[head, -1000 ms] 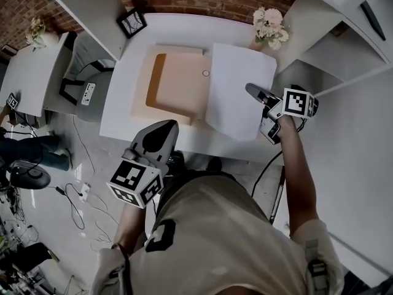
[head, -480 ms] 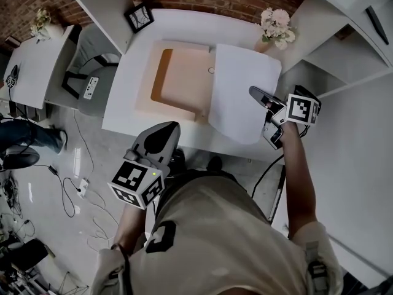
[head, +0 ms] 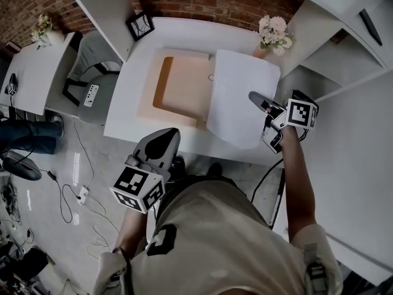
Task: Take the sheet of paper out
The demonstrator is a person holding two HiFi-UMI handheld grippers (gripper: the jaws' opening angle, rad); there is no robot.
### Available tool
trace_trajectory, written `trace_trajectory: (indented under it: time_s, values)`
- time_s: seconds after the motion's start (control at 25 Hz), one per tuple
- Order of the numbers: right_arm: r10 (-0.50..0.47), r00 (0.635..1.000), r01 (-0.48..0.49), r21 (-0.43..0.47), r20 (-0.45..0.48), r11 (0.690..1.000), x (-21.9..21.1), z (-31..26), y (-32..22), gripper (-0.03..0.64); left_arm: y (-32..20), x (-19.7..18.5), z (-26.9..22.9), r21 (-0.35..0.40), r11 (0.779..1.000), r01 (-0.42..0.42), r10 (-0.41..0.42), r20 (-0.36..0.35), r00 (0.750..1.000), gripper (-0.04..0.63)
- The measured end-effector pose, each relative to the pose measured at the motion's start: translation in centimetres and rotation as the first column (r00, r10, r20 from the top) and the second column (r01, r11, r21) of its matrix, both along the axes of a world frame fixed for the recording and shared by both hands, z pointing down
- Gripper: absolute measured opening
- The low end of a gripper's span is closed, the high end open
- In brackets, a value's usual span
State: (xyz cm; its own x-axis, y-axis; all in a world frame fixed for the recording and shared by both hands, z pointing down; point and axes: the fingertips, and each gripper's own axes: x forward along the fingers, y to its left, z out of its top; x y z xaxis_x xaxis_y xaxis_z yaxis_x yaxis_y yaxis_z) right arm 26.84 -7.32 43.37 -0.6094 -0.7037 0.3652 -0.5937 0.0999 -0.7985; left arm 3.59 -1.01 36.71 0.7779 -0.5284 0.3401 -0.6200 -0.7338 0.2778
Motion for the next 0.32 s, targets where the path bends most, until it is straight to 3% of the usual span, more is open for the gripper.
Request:
trace_trajectory:
  time_s: [0.12,0.32]
  values:
    - [0.001,0.999,-0.002,-0.005,-0.037,1.000,0.49,0.07,-0.09,0.028,-0.20,-0.15,-0.24,0.001,1.000,0.001,-0.001,-0.002,1.000,0.015]
    - [0.012,1.000,-0.012,0.002,-0.023,1.000,0.68,-0.56,-0.76,0.028,-1.02,-0.22,-0.87,0.023,1.000,0.003,-0.002,-0.006,1.000,0.015]
